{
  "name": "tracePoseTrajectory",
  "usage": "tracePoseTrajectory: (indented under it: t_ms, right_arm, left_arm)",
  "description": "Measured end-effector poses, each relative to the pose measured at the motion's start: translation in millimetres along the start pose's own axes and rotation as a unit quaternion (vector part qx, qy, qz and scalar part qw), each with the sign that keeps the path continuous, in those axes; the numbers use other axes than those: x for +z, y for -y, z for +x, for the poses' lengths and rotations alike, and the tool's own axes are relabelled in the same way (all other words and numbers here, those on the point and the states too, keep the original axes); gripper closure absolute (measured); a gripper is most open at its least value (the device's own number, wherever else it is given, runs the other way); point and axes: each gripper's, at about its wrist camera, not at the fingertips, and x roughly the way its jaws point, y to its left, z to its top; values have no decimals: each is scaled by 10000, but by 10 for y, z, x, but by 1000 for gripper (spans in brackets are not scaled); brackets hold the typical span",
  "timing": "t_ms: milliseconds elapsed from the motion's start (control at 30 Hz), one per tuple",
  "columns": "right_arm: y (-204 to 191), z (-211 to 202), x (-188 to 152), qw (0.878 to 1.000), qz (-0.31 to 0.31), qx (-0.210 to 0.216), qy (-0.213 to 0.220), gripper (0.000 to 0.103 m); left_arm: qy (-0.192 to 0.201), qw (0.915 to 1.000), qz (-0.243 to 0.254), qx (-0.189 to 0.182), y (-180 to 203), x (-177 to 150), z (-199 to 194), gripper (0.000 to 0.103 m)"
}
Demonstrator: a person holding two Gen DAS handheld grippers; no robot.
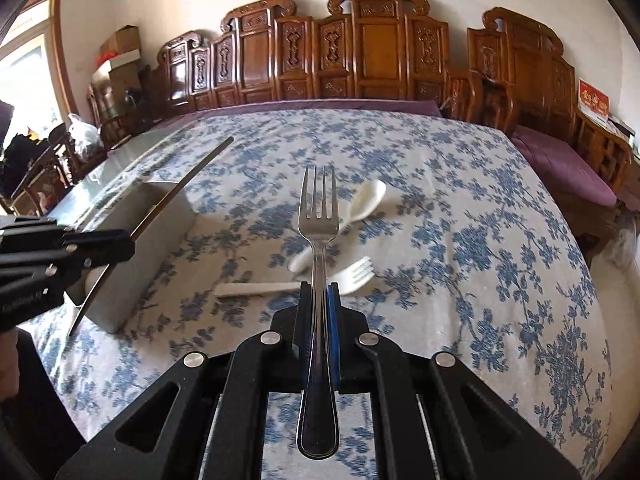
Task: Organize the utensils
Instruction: 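Lower the chopstick into the tray and open the left gripper while the right holds the fork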
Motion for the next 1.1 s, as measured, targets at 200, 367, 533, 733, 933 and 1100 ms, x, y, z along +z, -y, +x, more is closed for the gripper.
tracePoseTrajectory:
  t_ms: [200,367,533,733,933,1100]
  right_arm:
    - [-242,-72,68,9995,-185,197,159,94]
    - [-388,-120,93,9989,-279,303,231,94]
    - [-492,-140,94,9984,-344,367,262,94]
    - [-556,-75,71,9982,-444,374,162,94]
    - [-581,20,38,9981,-518,336,48,94]
    - [-570,72,18,9981,-537,299,-26,94]
  left_arm:
    - [101,9999,-55,104,-236,32,-77,98]
    - [93,9997,-109,199,-453,33,-39,98]
    - [39,9996,-112,273,-669,-5,6,98]
    - [-152,9991,-203,331,-962,-121,129,98]
    - [-237,9983,-179,499,-1141,-270,231,98]
    - [-381,9974,-410,462,-1293,-428,350,98]
